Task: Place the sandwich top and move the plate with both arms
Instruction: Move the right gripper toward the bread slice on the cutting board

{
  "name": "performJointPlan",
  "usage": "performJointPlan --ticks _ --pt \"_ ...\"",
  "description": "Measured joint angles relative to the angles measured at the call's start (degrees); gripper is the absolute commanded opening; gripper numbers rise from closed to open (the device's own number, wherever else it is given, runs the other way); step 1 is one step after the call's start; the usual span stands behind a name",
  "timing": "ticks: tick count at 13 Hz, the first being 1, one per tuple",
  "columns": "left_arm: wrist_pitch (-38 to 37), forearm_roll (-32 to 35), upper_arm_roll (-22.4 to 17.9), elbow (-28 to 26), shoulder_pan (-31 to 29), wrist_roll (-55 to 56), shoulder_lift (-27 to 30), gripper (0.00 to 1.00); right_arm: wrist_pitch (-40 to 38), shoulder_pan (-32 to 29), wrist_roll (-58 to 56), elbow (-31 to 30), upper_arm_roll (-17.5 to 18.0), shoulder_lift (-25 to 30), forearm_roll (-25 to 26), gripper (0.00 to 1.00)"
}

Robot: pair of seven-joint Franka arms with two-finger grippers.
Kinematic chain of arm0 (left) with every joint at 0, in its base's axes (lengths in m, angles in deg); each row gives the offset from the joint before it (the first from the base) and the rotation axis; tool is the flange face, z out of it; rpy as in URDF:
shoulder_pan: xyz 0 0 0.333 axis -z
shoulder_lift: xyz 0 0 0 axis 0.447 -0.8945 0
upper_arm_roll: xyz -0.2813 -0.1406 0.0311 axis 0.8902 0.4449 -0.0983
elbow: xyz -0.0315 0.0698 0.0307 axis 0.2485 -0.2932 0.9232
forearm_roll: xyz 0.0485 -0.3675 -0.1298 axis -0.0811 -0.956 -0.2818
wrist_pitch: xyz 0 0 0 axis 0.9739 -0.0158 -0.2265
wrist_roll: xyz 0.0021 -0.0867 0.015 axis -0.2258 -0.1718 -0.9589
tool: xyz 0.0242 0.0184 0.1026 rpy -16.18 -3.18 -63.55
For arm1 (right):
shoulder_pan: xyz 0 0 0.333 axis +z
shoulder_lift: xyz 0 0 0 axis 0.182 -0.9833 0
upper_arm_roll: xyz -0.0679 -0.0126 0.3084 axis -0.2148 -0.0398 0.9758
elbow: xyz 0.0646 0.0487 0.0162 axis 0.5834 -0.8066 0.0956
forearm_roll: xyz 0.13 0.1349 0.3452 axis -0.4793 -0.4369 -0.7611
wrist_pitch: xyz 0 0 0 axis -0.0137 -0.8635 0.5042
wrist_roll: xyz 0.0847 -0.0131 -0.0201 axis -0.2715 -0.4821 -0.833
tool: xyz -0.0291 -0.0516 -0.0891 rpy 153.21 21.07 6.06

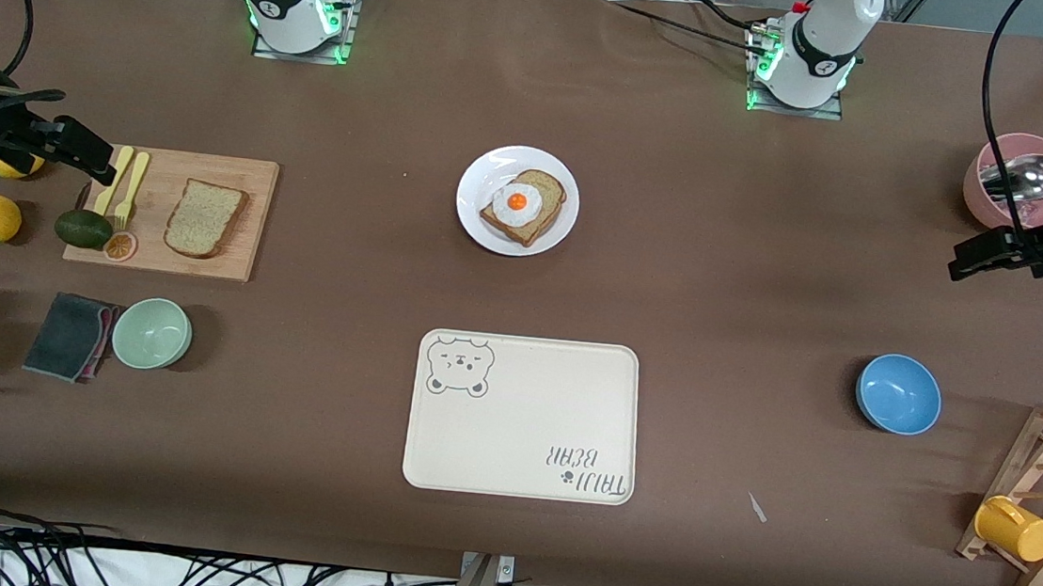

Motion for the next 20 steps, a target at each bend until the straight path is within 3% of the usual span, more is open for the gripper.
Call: performJointPlan --ticks 20 --pt "2.0 0.0 0.8 0.2 0.3 -0.1 0.2 1.00 1.6 0.0 -1.4 -0.7 -0.3 -1.7 -0.5 1.00"
